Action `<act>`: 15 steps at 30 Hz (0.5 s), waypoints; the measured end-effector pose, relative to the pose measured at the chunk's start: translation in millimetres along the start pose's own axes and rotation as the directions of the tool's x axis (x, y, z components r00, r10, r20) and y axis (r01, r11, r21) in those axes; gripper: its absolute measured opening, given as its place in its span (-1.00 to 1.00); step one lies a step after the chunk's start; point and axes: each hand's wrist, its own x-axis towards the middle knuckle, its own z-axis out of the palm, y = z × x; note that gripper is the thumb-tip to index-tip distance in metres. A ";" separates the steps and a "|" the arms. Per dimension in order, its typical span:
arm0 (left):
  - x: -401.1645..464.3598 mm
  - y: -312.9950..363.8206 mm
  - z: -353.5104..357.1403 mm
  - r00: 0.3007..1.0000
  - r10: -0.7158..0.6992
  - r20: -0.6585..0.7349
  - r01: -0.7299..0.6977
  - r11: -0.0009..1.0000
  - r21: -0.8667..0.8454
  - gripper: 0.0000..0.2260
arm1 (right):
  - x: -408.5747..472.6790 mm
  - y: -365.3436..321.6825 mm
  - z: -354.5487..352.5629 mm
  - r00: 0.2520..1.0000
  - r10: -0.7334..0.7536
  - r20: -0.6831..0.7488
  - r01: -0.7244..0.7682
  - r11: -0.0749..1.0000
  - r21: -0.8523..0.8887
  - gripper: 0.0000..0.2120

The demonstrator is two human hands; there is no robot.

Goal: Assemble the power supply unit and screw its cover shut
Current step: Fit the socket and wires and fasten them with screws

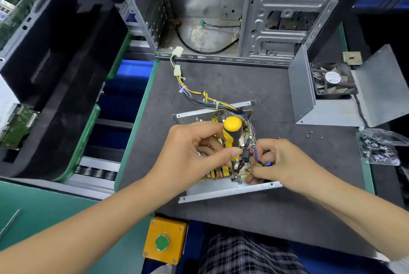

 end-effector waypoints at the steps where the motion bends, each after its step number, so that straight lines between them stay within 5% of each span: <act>1: 0.1 0.0 -0.1 1.000 -0.003 0.001 0.003 1.000 0.002 -0.75 | -0.7 0.5 0.0 1.000 -0.004 0.004 0.004 1.000 0.001 -0.83; 15: -1.5 -3.0 -0.3 1.000 -0.014 0.016 0.015 0.999 -0.037 -0.90 | -1.7 -2.2 -4.2 1.000 -0.028 -0.006 0.028 0.997 -0.071 -0.84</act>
